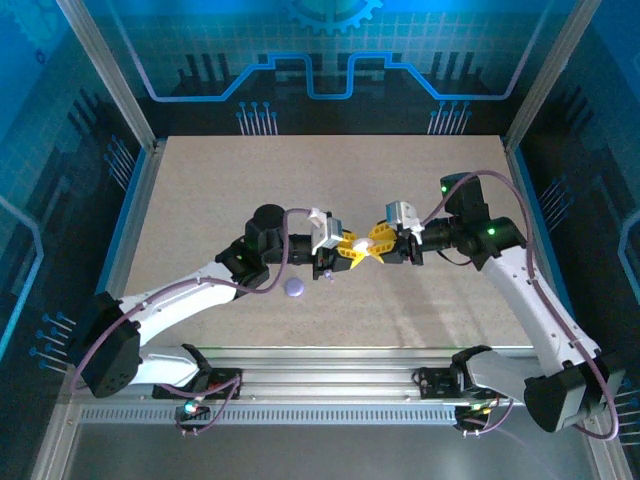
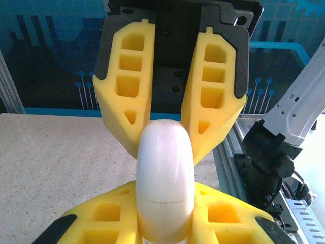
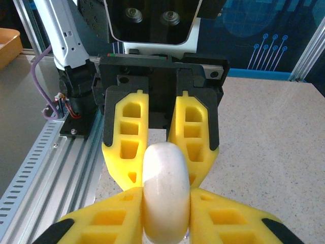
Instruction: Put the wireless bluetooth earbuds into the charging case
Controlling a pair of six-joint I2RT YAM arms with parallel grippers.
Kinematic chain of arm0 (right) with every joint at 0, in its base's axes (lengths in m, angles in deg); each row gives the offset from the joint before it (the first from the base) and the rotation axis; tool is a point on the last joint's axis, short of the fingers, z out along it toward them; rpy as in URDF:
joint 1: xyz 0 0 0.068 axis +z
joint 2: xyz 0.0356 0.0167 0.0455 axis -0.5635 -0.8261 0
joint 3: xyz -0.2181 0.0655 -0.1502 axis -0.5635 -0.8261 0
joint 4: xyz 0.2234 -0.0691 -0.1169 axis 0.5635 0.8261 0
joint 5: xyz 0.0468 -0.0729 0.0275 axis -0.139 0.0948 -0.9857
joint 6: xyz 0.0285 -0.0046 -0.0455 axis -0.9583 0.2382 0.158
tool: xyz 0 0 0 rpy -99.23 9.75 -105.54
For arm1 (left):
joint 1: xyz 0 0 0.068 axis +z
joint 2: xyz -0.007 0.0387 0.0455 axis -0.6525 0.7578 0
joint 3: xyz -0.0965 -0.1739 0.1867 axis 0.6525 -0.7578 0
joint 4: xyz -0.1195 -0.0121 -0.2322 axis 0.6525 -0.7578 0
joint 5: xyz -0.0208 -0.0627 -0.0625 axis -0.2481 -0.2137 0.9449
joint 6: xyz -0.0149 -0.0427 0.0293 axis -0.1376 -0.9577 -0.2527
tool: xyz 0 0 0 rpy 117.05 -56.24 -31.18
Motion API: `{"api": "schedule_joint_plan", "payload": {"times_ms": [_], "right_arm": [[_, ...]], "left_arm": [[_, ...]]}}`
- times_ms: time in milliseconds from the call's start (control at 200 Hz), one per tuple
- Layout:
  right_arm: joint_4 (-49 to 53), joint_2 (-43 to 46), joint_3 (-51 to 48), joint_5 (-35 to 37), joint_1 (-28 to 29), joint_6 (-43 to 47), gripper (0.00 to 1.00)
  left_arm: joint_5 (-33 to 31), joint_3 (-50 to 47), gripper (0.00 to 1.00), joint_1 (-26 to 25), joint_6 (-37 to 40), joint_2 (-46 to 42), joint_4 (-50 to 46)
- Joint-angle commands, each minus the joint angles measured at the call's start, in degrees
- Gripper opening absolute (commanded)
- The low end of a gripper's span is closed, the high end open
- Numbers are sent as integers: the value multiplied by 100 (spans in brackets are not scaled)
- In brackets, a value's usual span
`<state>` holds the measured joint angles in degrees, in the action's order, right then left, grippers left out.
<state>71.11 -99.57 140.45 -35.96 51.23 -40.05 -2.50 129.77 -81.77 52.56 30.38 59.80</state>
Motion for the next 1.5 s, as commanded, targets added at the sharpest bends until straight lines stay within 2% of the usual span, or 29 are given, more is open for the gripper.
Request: {"api": "schedule_joint_plan", "payload": {"times_ms": [0,125,305,345,435,465,595,680,865,1001,1091,1496], "right_arm": [[371,-104,175,-325,105,299,21],[535,-136,221,-329,106,469,18],[576,-128,240,-218,107,531,15],[576,-128,242,-175,100,536,15],[593,-134,240,-107,54,573,14],[610,-148,247,-109,14,593,14],[874,-312,328,-71,-232,759,14],[1142,-493,414,66,-431,894,14],[1608,-1000,628,685,-711,1016,14],[1594,-1407,810,1378,-845,694,14],[1640,-1761,1055,1830,-937,399,14],[2008,-3190,1828,3174,-1538,-639,14]], "left_arm": [[115,-6,15,-29,2,-16,138],[106,6,15,-28,3,-16,129],[63,2,22,-35,26,-13,116],[46,7,28,-31,44,-7,100],[-19,8,50,-32,166,-16,22],[-63,-10,54,-39,211,-23,10],[-360,-101,67,-37,425,-60,-72],[-570,-110,71,-44,523,-73,-258],[-1110,-75,77,-41,547,-11,-523],[-1726,-12,78,-30,396,177,-572],[-1982,223,79,-40,374,352,-931],[-2340,650,79,-33,458,748,-1590]]}}
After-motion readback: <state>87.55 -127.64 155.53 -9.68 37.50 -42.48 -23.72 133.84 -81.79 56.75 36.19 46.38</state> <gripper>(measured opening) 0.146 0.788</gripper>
